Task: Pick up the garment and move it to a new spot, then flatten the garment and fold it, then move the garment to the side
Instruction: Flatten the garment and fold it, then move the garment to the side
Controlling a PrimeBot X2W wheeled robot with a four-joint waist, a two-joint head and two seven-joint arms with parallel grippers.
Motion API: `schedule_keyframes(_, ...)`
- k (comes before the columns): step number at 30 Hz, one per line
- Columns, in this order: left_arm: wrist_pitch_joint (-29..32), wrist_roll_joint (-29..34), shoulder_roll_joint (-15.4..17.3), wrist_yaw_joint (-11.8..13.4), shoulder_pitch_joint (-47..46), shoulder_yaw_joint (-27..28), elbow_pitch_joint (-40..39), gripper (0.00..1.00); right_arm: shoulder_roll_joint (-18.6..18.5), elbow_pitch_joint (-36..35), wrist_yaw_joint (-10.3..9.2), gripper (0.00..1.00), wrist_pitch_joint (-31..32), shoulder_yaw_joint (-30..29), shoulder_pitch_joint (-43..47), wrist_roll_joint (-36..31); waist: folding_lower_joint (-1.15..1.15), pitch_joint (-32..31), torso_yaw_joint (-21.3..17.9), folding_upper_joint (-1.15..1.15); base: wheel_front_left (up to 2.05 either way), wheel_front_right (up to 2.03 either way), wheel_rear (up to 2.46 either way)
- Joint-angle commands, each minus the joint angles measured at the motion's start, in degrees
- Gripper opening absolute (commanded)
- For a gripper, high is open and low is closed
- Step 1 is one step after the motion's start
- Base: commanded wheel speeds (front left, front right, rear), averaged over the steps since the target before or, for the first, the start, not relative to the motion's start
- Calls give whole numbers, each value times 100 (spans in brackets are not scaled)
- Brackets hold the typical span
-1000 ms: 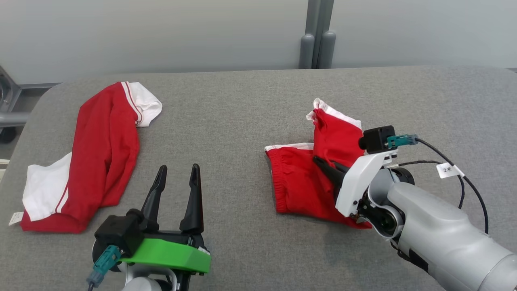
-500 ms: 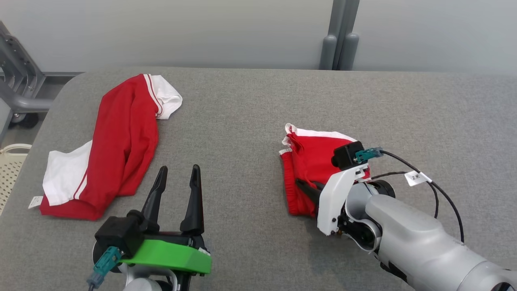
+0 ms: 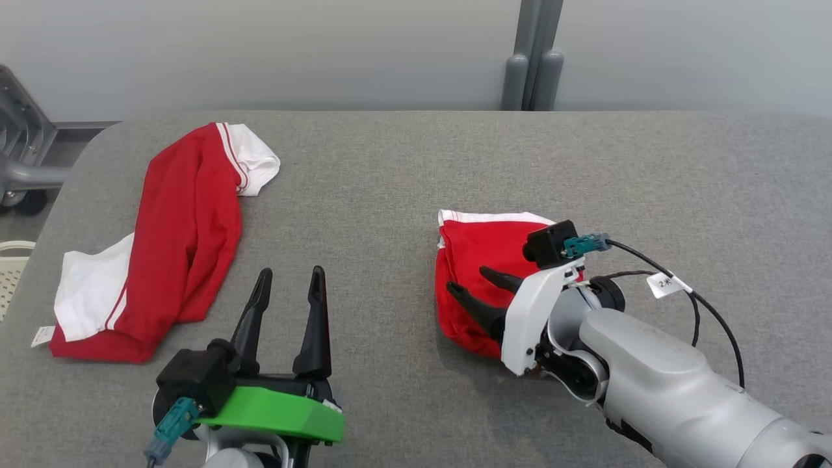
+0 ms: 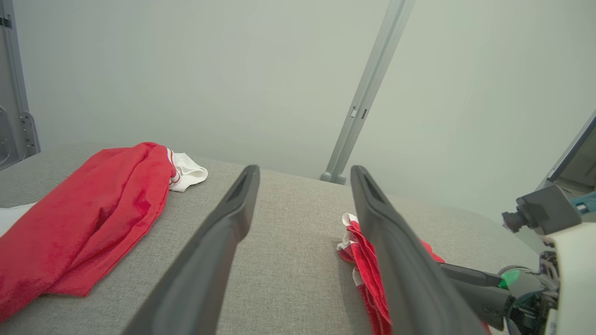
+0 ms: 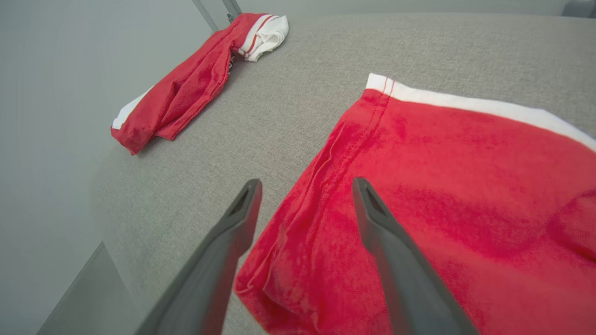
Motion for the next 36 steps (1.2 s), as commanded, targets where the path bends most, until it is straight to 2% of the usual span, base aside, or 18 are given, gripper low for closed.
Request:
schedule_keyframes(1,0,-1,-2,-8,61,-20,5,100,-60,-25,1,100,-37,-18,86,-38,0,-27,-41,0,0,0,0)
schedule_keyframes(6,16,-9,-58,-47,80,-124,55,100,-379,-413,0,100,-275,-381,241,-108,0,-106,-215,0,0,0,0)
schedule_keyframes(15,18,-11,-112,-41,150,-243,93,100,-802,-548,1,100,-643,-1302,581,-352,0,-194,-434,0,0,0,0)
schedule_keyframes(27,34,-57,-65,-1,282,-283,62,100,-746,-549,1,100,-583,-2232,1251,-783,0,-324,-504,0,0,0,0)
schedule_keyframes(36,85,-41,-25,14,252,-321,4,100,-710,-229,1,100,-46,-2705,1468,-1110,0,-187,-233,0,0,0,0)
